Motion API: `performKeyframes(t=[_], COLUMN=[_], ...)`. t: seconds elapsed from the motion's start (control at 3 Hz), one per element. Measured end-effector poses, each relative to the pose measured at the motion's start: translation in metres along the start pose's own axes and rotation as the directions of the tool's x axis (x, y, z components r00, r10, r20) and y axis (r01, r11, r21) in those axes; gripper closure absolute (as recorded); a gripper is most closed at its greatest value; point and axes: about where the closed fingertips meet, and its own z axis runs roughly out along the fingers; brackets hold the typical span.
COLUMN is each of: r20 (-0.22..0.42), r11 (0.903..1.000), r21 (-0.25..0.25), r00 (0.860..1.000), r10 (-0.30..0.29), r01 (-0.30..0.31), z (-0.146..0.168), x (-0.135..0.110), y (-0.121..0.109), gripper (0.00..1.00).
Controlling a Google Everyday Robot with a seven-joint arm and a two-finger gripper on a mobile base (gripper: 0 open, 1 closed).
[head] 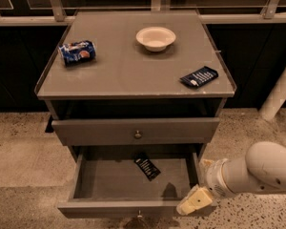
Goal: Pick rxbar chocolate from middle drawer and place on counter
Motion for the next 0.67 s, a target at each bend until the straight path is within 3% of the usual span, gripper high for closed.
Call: performKeyframes(t=[0.67], r20=[0.030], r11=[0.9992], r21=[-0.006], r00=[0.999], r10=[0.039], r01=[-0.039], z=[0.0129], x=[0.0077], y=[-0.0046], gripper=[0.00])
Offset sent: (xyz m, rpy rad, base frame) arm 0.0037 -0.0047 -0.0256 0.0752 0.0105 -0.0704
